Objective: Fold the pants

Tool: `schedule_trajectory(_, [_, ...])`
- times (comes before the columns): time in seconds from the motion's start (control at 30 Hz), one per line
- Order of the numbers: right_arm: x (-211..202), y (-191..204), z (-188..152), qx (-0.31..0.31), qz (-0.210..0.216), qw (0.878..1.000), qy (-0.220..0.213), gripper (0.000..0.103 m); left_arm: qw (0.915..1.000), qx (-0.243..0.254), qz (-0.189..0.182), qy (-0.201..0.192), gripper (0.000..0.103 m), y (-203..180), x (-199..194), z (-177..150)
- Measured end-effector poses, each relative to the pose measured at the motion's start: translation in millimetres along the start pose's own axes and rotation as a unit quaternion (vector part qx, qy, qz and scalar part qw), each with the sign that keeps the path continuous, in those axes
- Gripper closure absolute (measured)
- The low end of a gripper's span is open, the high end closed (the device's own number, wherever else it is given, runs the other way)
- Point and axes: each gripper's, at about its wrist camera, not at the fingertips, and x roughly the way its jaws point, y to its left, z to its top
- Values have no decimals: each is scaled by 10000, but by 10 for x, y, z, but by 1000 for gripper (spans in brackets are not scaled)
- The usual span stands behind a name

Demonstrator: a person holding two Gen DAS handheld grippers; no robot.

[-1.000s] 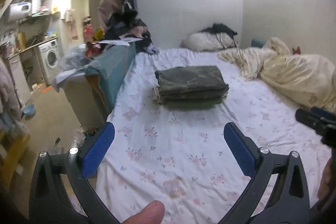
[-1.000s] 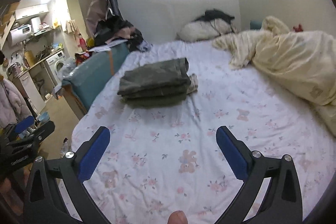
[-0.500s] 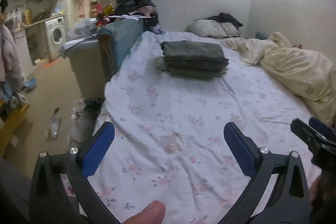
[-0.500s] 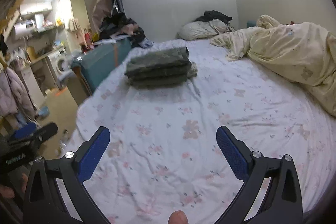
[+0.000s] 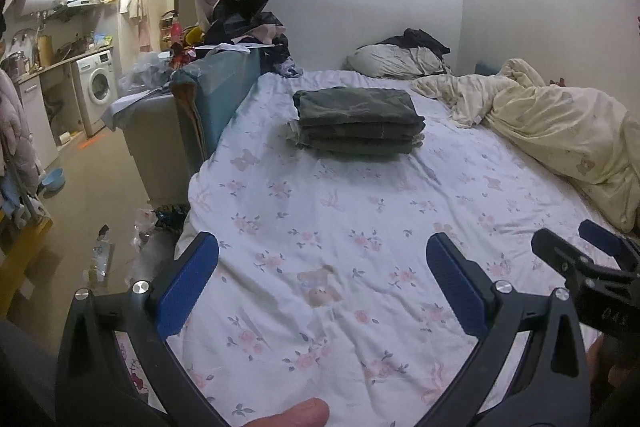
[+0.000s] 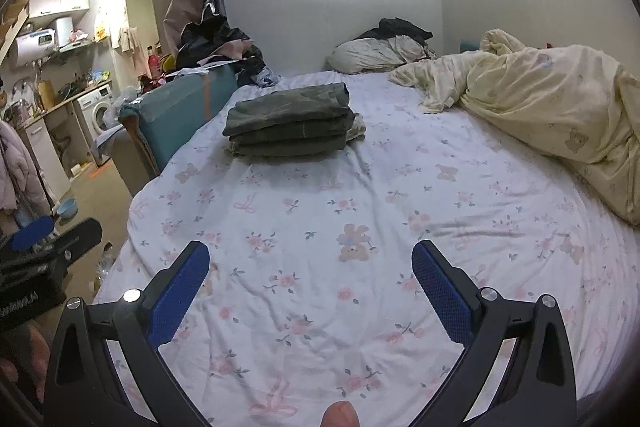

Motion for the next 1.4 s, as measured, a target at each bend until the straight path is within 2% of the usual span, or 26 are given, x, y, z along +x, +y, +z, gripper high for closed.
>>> schedule_trajectory(1.4, [69,15,-31,-96,75,9999,70,0,9999,-94,-27,90,1,-11,-1,-45])
